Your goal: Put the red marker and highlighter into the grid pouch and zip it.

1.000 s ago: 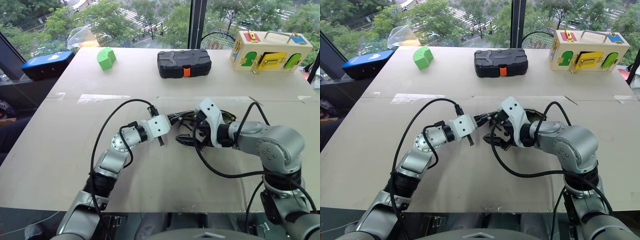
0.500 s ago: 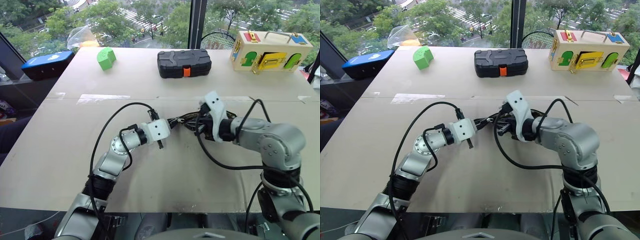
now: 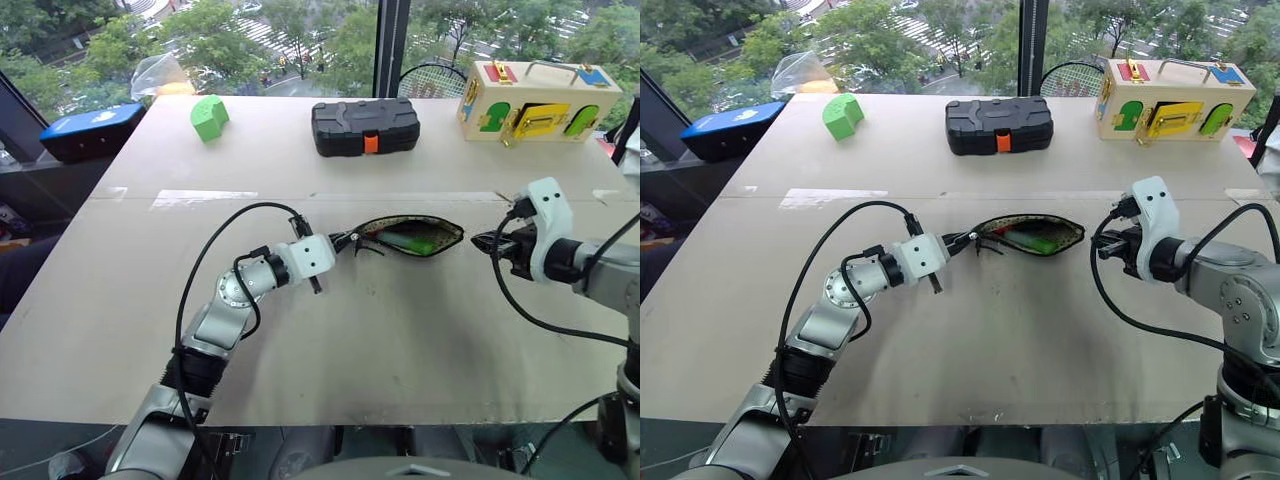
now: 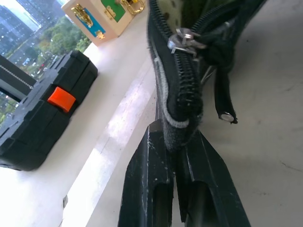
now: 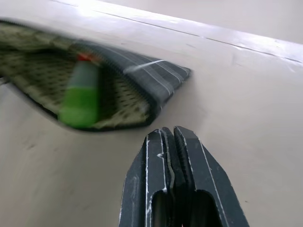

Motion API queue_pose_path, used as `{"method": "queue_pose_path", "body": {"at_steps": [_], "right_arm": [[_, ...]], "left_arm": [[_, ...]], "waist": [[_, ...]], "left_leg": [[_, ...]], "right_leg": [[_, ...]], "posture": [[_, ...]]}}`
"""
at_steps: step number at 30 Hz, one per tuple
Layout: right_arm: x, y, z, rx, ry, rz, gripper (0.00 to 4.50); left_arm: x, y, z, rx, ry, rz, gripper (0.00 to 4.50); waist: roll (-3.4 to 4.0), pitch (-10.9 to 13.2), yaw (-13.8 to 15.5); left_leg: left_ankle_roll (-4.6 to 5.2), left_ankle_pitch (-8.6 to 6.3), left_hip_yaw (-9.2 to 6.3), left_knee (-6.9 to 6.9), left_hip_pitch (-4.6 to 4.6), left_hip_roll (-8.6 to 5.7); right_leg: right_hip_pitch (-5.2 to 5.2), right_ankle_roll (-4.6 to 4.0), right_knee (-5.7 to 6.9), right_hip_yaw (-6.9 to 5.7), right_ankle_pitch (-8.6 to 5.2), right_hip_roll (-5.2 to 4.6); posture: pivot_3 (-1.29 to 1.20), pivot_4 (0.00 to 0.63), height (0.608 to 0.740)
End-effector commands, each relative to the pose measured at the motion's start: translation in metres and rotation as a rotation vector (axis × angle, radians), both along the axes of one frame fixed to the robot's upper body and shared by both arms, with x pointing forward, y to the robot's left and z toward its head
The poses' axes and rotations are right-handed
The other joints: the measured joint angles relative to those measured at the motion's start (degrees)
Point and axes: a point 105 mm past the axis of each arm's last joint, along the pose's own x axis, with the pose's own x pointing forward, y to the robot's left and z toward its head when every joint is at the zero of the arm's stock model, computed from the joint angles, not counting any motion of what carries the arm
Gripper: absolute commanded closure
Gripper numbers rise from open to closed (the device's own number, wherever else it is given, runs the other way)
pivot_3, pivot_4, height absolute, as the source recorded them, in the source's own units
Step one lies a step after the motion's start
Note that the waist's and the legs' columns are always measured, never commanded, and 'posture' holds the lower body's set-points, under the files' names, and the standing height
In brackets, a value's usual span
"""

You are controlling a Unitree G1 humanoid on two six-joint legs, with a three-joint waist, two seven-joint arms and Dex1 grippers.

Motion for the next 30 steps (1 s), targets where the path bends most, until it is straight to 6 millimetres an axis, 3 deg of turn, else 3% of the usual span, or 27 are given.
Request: {"method": "queue_pose_path", "body": {"at_steps": [1,2,3,7,19,24,30], "right_arm": [[-0.024,0.054,0.009,0.091,-0.049,0.266,4.47],[-0.026,0.063,0.008,0.108,-0.044,0.284,3.96],[-0.029,0.076,0.004,0.147,-0.029,0.305,3.76],[-0.033,0.104,-0.003,0.210,0.008,0.342,3.76],[-0.008,0.117,-0.009,0.189,0.009,0.291,3.76],[-0.007,0.120,-0.006,0.177,-0.015,0.308,1.39],[-0.018,0.124,0.001,0.190,-0.033,0.372,1.39]], "left_arm": [[0.003,-0.002,0.013,-0.044,-0.030,0.000,4.50],[0.003,-0.003,0.014,-0.049,-0.030,-0.003,4.50],[0.003,-0.004,0.015,-0.060,-0.029,-0.004,4.50],[0.002,-0.007,0.017,-0.076,-0.025,-0.016,4.50],[-0.004,-0.009,0.016,-0.059,-0.025,-0.050,4.50],[-0.004,-0.008,0.017,-0.058,-0.028,-0.048,4.50],[-0.001,-0.006,0.015,-0.053,-0.023,-0.041,4.50]], "waist": [[-0.05,0.0,-0.1],[-0.05,0.0,-0.1],[-0.03,0.0,-0.1],[-0.04,0.0,0.3],[-0.02,0.0,0.1],[-0.02,0.0,0.1],[-0.02,0.0,0.1]], "left_leg": [[0.00,0.00,-0.01,-0.01,0.01,0.03],[0.00,0.00,-0.04,-0.02,0.02,0.06],[0.00,0.00,-0.05,-0.01,0.01,0.07],[0.00,0.00,-0.08,0.05,0.00,0.02],[-0.01,0.00,-0.10,0.00,0.03,-0.04],[-0.01,0.00,-0.10,0.00,0.03,-0.03],[-0.01,0.00,-0.11,0.00,0.03,-0.02]], "right_leg": [[0.01,0.00,0.00,-0.01,0.00,0.04],[0.01,0.00,0.00,-0.02,0.00,0.06],[0.01,0.00,0.01,-0.01,0.00,0.05],[-0.02,0.00,0.01,-0.01,0.00,-0.01],[-0.04,0.00,0.02,-0.04,0.00,0.01],[-0.04,0.00,0.02,-0.04,0.00,0.01],[-0.04,0.00,0.02,-0.04,0.00,0.02]], "posture": [[0.00,0.150,0.740],[0.00,0.150,0.740],[0.00,0.150,0.740],[0.00,0.150,0.740],[0.00,0.150,0.740],[0.00,0.150,0.740],[0.00,0.150,0.740]]}}
